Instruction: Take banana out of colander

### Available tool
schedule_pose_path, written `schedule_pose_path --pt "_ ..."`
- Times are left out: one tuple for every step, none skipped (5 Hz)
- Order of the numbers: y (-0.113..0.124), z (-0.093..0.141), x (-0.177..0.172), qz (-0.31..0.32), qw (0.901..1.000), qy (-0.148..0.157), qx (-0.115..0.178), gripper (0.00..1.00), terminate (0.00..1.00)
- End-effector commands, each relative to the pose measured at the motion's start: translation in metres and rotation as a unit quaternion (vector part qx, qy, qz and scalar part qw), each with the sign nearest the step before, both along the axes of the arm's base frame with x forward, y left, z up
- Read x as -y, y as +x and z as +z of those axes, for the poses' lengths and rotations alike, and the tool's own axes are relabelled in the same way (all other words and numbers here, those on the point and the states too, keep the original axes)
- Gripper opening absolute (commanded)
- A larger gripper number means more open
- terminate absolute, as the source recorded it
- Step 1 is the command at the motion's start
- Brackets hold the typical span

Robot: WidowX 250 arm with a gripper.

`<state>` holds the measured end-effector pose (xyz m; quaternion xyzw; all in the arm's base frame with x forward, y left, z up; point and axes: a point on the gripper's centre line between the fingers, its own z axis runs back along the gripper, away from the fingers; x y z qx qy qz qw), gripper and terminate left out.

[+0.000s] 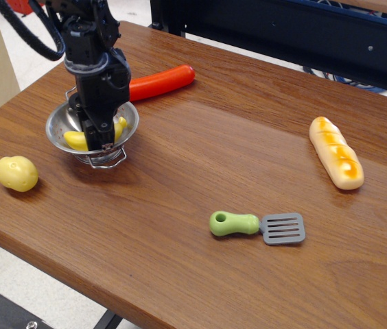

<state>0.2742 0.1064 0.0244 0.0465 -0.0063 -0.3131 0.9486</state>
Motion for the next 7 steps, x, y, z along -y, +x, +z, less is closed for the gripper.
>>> schedule_pose_path --pt "0.024 0.080 0.029 0.075 0.9957 -0.031 0.045 0.00 0.00" --pt "0.032 0.086 0.046 0.093 0.9938 -0.042 0.046 0.00 0.00" --pt "0.054 0.078 0.074 0.137 0.9886 -0.063 0.005 0.00 0.00" --pt "0.074 0.066 0.101 0.184 0.9794 -0.078 0.028 0.00 0.00" --pt "0.094 0.048 0.120 0.217 0.9722 -0.083 0.031 0.00 0.00" --pt "0.117 0.031 0.129 0.258 0.9621 -0.083 0.027 0.00 0.00" --pt "0.139 0.020 0.134 0.280 0.9556 -0.086 0.034 0.00 0.00"
